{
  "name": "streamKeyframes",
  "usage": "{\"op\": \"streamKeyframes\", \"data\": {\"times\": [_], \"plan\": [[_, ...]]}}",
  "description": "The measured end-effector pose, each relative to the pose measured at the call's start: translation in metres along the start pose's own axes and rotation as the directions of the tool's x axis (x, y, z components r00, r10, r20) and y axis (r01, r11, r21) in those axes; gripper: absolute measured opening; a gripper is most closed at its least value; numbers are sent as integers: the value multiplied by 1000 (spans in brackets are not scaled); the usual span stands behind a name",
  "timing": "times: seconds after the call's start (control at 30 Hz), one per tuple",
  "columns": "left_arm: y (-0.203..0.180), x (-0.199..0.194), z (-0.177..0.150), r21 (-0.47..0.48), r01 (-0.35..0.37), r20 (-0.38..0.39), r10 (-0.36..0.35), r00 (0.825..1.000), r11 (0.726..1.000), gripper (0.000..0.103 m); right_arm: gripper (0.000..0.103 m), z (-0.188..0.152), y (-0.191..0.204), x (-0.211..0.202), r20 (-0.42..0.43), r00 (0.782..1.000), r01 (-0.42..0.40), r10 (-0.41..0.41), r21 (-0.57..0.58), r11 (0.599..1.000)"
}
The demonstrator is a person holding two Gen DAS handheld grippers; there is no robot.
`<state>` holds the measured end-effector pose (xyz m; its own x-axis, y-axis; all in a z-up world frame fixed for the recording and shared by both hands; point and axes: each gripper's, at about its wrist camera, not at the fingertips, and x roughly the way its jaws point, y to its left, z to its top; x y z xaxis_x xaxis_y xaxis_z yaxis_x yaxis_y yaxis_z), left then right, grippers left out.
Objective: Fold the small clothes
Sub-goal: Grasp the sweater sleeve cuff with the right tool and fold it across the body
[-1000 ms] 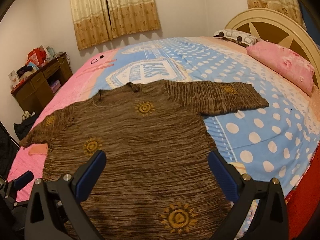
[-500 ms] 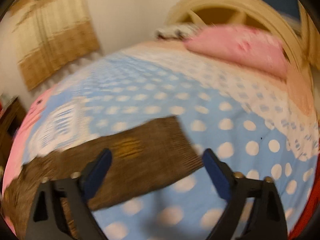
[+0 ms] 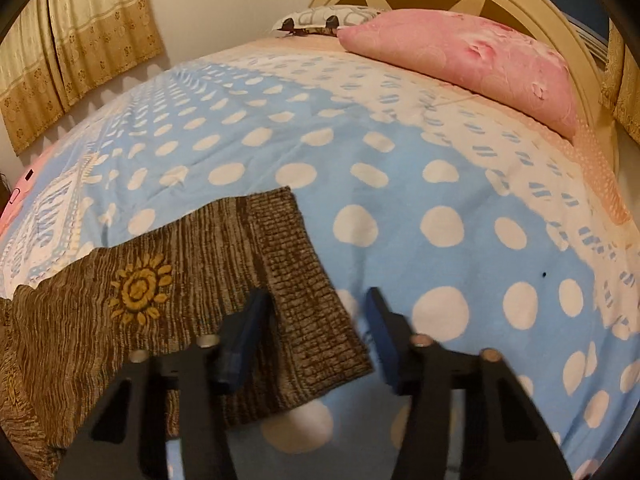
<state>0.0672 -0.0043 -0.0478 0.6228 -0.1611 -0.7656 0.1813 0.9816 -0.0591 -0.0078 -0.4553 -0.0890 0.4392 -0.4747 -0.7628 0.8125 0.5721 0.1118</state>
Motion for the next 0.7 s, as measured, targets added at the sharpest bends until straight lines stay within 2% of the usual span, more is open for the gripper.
{"op": "streamKeyframes", "data": {"times": [0.07,0.1,0.17,0.23,0.33,0.4,0.47,0.57,0.63,0.7], "plan": [[5,-3,0,-11,6,4,-6,1000,1000,102,13,3,-4,4,-5,999,-35,35,5,999],[7,-5,-1,-17,7,8,-6,1000,1000,102,13,4,-2,1,-16,999,-51,52,2,999],[12,-11,-1,-28,8,21,-8,1000,1000,102,12,6,8,-5,-18,999,-32,32,-24,999],[19,-17,0,-36,6,42,-4,999,999,102,11,9,22,-22,27,999,-23,24,-49,999],[30,-23,1,-60,-2,58,5,998,998,102,11,11,56,-57,106,993,-47,59,-110,993],[38,-24,1,-80,0,62,5,998,997,102,11,8,88,-82,139,983,-97,121,-171,980],[47,-25,2,-101,-4,68,11,998,995,102,11,1,127,-109,166,963,-168,211,-241,956],[57,-26,2,-125,-6,75,15,997,992,102,11,-19,197,-140,152,920,-295,362,-342,892],[63,-26,2,-136,-8,77,19,997,991,102,11,-40,243,-144,125,902,-339,413,-387,858],[70,-24,2,-140,-28,76,39,996,990,102,11,-63,274,-138,103,898,-348,427,-425,835]]}}
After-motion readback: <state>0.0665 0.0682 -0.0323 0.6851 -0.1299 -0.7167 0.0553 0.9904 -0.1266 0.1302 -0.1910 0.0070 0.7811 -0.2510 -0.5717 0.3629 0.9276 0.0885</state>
